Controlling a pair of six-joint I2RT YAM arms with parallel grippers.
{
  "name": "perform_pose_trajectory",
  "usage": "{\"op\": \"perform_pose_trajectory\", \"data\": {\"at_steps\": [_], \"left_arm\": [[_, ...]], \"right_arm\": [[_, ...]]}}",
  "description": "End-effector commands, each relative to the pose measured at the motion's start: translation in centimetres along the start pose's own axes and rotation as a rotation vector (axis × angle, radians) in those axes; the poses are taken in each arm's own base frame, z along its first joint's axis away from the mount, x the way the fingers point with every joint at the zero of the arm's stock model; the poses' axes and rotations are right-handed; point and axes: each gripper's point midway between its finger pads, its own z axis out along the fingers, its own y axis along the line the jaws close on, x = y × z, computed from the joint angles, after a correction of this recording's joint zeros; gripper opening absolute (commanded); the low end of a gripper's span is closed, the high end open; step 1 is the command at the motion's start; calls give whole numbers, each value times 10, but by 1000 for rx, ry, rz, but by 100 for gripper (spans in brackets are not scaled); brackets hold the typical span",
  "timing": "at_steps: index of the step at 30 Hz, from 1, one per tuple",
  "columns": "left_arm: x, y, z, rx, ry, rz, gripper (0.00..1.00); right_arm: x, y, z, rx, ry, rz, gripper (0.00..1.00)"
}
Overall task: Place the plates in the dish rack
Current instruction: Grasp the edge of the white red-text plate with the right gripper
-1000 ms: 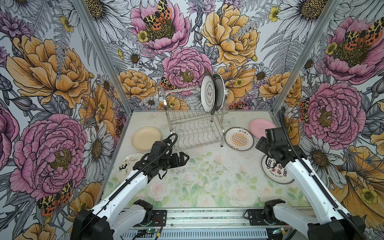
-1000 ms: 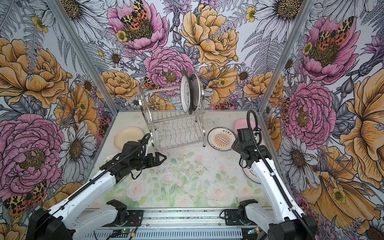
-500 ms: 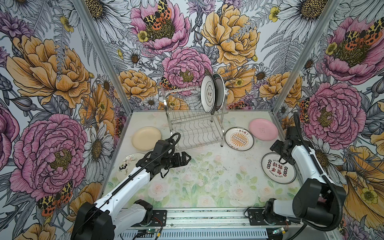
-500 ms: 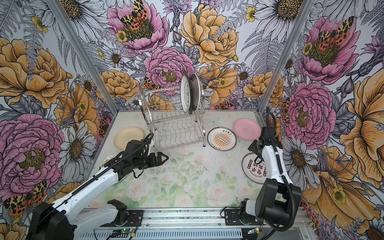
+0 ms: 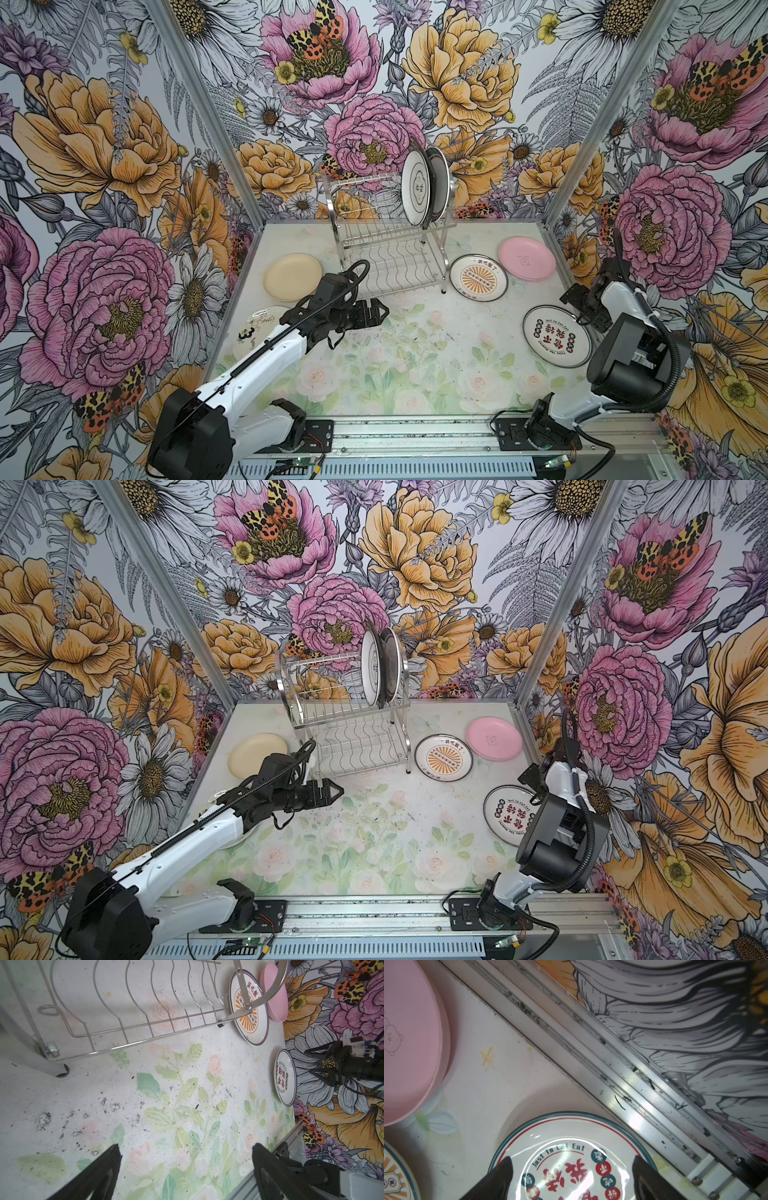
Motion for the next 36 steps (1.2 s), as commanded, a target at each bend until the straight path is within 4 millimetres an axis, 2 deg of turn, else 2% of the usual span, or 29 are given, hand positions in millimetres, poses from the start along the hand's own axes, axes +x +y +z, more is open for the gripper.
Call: {"op": "perform_pose_trajectory", "data": {"at_steps": [1, 19, 25, 36], "left_arm": [[-14, -9, 0, -1, -46, 8, 99], [-20, -20, 12, -6, -47, 17, 98], [-17, -18, 13, -11, -47, 14, 98], [-17, -17, 13, -11, -53, 14, 98]], "right_arm": [[-15, 1, 4, -20, -25, -14, 90], [-17, -20, 35, -67, 27, 79, 92], [-14, -16, 42, -99, 53, 89, 92], [-4, -6, 38, -162, 77, 91, 92]]}}
